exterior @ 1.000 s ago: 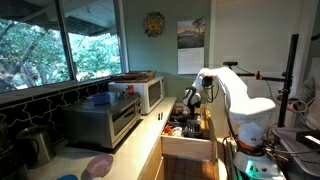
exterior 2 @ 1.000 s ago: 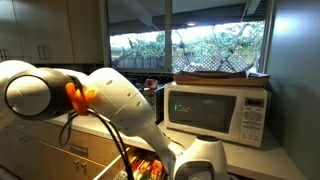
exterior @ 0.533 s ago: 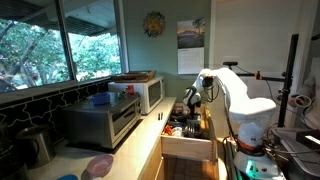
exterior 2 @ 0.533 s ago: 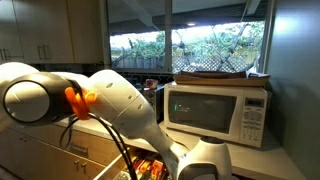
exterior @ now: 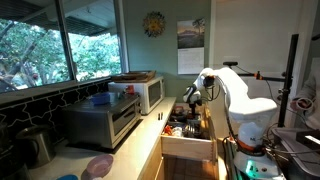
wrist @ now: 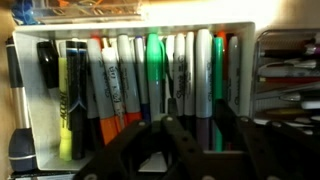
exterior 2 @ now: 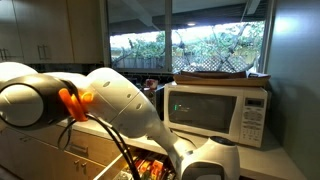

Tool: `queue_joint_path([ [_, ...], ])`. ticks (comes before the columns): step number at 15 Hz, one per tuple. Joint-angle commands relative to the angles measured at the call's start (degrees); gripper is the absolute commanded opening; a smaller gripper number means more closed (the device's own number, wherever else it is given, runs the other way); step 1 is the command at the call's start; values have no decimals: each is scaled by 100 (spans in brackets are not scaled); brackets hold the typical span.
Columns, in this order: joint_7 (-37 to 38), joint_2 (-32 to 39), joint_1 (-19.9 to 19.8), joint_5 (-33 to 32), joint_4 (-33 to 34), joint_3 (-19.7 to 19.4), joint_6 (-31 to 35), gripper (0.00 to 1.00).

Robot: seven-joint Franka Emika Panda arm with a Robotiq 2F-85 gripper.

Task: Remove the purple marker from the box and put it on the counter

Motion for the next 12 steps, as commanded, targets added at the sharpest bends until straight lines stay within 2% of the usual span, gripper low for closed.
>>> queue_joint_path([
  [1,-405,57,-135,278,200,108,-359,39],
  [10,-489,84,-96,450,351,44,-726,42],
  [12,-478,79,-87,457,355,27,-753,40],
])
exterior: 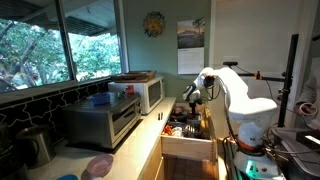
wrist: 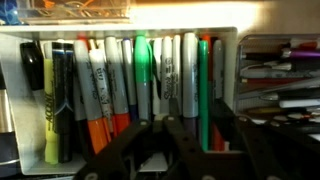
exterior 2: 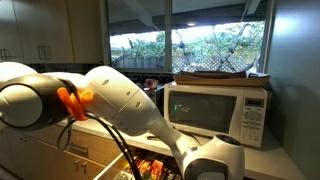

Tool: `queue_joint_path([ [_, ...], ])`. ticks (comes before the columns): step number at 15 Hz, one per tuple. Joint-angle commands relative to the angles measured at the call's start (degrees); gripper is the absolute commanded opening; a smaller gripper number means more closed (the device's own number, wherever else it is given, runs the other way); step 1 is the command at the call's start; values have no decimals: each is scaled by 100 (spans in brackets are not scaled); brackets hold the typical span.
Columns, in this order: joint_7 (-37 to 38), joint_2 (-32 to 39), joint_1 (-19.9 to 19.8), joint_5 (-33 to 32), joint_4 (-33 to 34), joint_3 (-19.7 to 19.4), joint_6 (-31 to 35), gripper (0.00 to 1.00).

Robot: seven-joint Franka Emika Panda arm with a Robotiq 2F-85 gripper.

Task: Remove the purple marker from the box and put it on the counter

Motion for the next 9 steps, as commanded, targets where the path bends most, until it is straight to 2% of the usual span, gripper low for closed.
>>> queue_joint_path([
  [1,-132,85,-55,174,162,8,-193,40],
  [5,-91,87,-48,207,164,0,-162,38],
  [6,251,262,171,156,-41,-41,227,43],
  [7,300,268,192,165,-72,-28,229,62],
  [9,419,314,263,201,-204,21,299,77],
])
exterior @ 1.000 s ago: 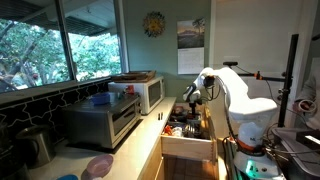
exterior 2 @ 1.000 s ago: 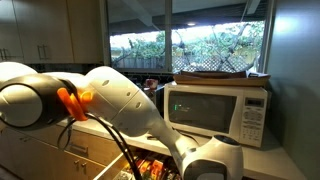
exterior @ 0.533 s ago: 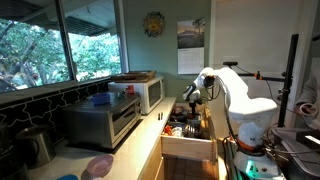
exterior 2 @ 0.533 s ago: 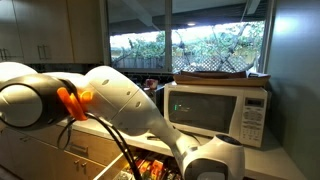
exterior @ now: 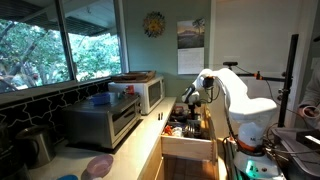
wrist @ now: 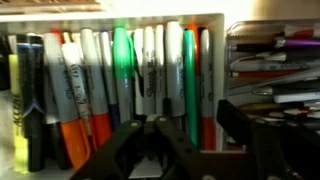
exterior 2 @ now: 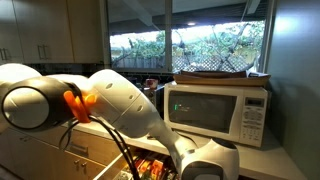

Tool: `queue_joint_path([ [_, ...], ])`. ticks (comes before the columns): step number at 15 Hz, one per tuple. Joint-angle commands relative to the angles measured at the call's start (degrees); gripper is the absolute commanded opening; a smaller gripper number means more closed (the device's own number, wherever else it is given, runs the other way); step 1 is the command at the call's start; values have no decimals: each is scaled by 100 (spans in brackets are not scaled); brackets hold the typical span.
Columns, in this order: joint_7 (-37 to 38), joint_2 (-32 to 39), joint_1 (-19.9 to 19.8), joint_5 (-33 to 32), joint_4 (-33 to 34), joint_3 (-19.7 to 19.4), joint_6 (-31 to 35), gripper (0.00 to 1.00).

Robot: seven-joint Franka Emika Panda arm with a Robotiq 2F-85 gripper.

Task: Remove the purple marker from the box and put it on the counter

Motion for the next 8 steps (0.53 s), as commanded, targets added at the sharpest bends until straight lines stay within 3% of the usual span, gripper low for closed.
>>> queue_joint_path([
  [1,254,192,167,143,-177,3,357,85],
  [3,288,207,128,228,-219,74,370,100],
  [4,217,208,173,88,-46,-3,208,100],
  [5,232,214,186,86,-57,-4,223,89],
  [6,232,212,192,86,-51,-4,223,98],
  [8,231,205,192,86,-46,-6,228,100],
])
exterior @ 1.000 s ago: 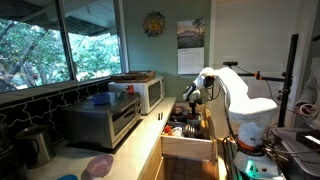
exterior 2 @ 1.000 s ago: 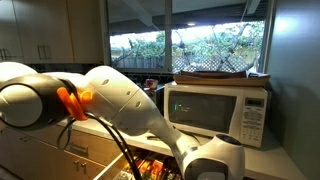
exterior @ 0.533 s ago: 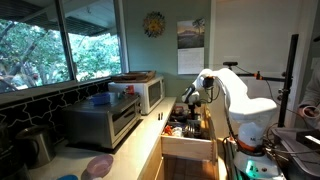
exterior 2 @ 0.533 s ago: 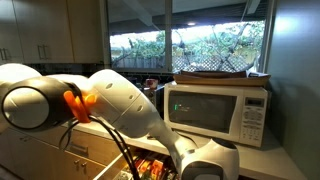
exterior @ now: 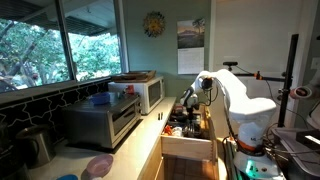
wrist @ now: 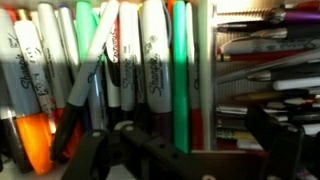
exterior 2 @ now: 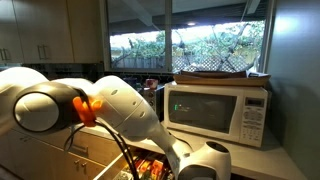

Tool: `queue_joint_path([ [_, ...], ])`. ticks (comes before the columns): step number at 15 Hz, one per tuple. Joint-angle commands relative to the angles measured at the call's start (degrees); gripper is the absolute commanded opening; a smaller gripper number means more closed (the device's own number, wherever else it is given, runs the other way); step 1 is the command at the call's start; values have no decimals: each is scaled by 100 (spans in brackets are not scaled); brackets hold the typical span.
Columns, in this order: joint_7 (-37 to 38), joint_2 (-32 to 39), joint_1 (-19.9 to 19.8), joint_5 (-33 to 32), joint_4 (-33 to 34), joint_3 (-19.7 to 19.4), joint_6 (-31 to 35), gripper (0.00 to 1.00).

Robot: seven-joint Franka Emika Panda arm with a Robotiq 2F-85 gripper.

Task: Remove the purple marker from the box and put it on the counter

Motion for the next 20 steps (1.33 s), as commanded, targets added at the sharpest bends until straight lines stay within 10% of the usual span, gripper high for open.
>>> queue_joint_path([
  [1,-25,23,37,51,38,-42,-16,100],
  [20,79,-275,29,45,-51,-127,287,100],
])
